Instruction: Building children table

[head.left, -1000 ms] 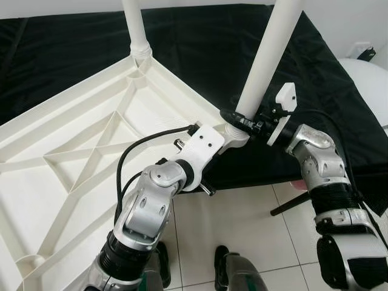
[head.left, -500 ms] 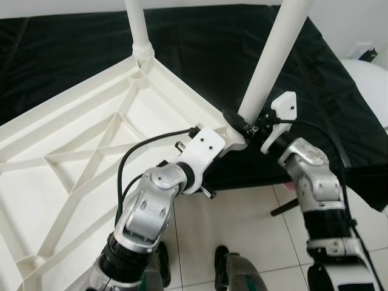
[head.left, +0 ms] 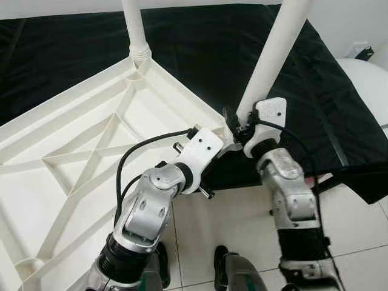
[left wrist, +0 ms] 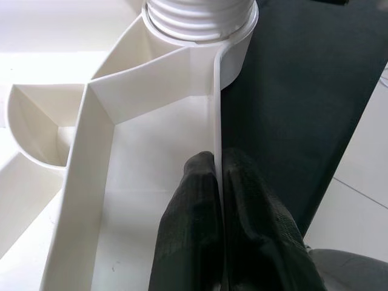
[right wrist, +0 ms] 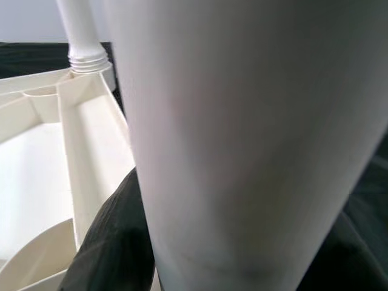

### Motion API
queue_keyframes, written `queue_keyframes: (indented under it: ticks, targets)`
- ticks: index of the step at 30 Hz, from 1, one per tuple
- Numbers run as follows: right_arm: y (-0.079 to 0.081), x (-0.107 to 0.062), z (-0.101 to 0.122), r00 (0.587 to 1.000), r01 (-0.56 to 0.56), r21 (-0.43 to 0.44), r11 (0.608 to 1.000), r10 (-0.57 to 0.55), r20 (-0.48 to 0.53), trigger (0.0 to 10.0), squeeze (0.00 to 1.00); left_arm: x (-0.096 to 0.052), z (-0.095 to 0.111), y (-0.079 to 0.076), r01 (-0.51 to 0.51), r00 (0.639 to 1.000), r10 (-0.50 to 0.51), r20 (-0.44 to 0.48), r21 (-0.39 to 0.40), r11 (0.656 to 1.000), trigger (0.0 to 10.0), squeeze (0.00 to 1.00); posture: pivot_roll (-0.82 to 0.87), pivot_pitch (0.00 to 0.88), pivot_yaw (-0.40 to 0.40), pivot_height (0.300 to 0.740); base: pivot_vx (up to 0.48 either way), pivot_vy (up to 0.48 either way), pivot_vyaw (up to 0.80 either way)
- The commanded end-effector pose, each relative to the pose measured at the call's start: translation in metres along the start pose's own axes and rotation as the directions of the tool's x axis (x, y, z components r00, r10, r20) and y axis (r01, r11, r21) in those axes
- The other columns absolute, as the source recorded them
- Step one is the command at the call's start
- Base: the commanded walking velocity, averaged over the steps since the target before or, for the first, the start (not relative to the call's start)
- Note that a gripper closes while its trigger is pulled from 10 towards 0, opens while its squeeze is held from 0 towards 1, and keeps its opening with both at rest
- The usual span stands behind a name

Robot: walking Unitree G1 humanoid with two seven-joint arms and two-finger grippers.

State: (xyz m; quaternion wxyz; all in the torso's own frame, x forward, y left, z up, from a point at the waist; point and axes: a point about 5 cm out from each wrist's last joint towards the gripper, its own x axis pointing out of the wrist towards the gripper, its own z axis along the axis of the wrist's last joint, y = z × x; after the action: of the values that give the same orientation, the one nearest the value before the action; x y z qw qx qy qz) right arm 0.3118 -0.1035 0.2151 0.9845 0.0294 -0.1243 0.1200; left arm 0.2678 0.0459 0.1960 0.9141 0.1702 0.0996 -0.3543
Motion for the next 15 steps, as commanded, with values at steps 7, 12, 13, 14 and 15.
queue_keyframes:
  ticks: [7,12,13,14,15]
  targets:
    - [0.019,-0.005,-0.020,0.977,0.190,-0.030,0.981,-0.192,-0.093,10.0,0.00,-0.006,0.009,0.013,-0.147,0.988,0.147,0.041,0.014,0.989,10.0,0.00,-0.12,0.252,0.002,0.740,0.000,0.000,0.00]
    - [0.020,-0.005,-0.022,0.968,0.230,-0.044,0.972,-0.233,-0.097,10.0,0.00,-0.006,0.009,0.014,-0.151,0.988,0.150,0.040,0.017,0.988,10.0,0.00,-0.12,0.256,0.007,0.740,0.000,0.000,0.00]
    - [0.022,-0.006,-0.024,0.962,0.248,-0.049,0.968,-0.251,-0.102,10.0,0.00,-0.006,0.009,0.015,-0.153,0.988,0.152,0.039,0.019,0.988,10.0,0.00,-0.12,0.256,0.007,0.740,0.000,0.000,0.00]
    - [0.024,-0.006,-0.025,0.959,0.260,-0.052,0.964,-0.264,-0.105,10.0,0.00,-0.006,0.009,0.015,-0.155,0.987,0.154,0.039,0.019,0.988,10.0,0.00,-0.12,0.256,0.007,0.740,0.000,0.000,0.00]
    - [0.024,-0.006,-0.025,0.959,0.260,-0.052,0.964,-0.264,-0.105,10.0,0.00,-0.006,0.009,0.015,-0.155,0.987,0.154,0.039,0.019,0.988,10.0,0.00,-0.12,0.256,0.007,0.740,0.000,0.000,0.00]
